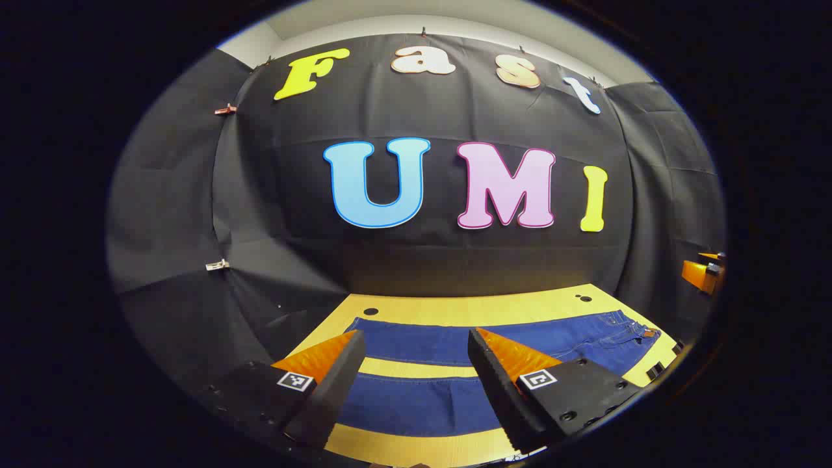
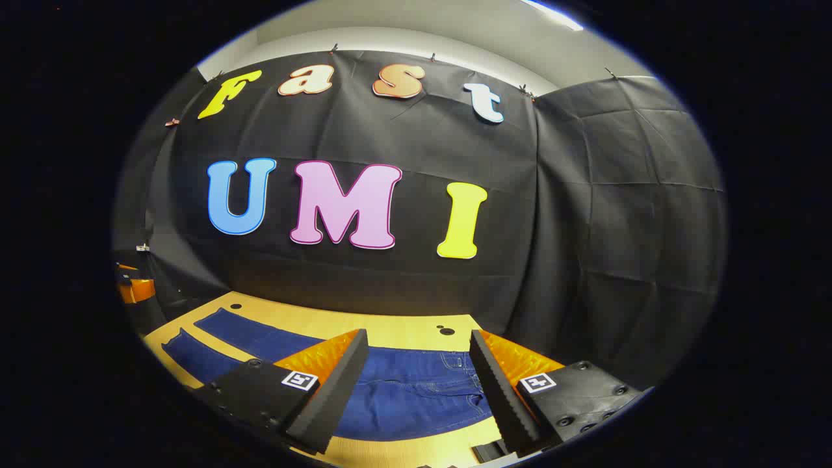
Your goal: Grasp the waist and the cuffs of the jeans and fold them to make the two legs overlap; first hold the waist and fold one-third of the jeans toward the cuffs, then hold the cuffs and fold the remaining one-third in the same direction to finish folding.
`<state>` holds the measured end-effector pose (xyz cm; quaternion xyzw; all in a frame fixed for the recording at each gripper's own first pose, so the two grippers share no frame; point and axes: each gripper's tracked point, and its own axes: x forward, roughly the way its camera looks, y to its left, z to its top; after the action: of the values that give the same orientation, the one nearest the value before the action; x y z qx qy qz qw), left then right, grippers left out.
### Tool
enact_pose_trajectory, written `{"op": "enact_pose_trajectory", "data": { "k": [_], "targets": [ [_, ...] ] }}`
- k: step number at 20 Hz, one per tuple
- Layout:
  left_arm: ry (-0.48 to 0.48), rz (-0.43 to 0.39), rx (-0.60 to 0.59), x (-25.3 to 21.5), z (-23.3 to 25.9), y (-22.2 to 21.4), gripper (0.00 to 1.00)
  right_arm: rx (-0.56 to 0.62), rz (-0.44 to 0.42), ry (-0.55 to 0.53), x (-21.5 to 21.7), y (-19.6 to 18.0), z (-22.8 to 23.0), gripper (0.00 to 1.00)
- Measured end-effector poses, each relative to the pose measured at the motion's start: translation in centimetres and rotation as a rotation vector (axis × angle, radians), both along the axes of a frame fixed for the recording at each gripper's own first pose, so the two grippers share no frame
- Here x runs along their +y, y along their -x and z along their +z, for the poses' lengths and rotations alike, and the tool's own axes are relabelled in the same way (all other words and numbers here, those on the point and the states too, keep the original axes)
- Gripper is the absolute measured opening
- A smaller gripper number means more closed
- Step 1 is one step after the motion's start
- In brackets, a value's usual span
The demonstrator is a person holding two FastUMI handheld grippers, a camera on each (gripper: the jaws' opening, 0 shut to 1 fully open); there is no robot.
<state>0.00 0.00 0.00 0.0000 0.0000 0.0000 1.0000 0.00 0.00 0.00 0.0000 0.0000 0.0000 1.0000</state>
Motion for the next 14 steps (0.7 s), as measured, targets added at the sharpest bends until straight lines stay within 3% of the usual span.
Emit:
{"op": "enact_pose_trajectory", "data": {
  "k": [1,9,12,14],
  "targets": [
    [-0.002,-0.007,0.000,-0.3,-0.1,0.0,0.99,0.000,0.000,0.000,-0.1,0.0,-0.1,0.93],
    [-0.010,-0.029,0.001,-1.1,-0.3,-0.8,0.99,0.001,0.021,0.014,0.2,-0.3,-0.2,0.96],
    [-0.035,-0.045,0.037,-1.1,-1.9,-1.0,0.99,-0.003,0.002,0.079,-0.1,-0.7,-0.3,0.93],
    [-0.049,-0.050,0.052,-1.1,-2.7,-1.0,0.99,-0.008,0.010,0.105,0.1,-1.2,-0.2,0.96]
  ]
}}
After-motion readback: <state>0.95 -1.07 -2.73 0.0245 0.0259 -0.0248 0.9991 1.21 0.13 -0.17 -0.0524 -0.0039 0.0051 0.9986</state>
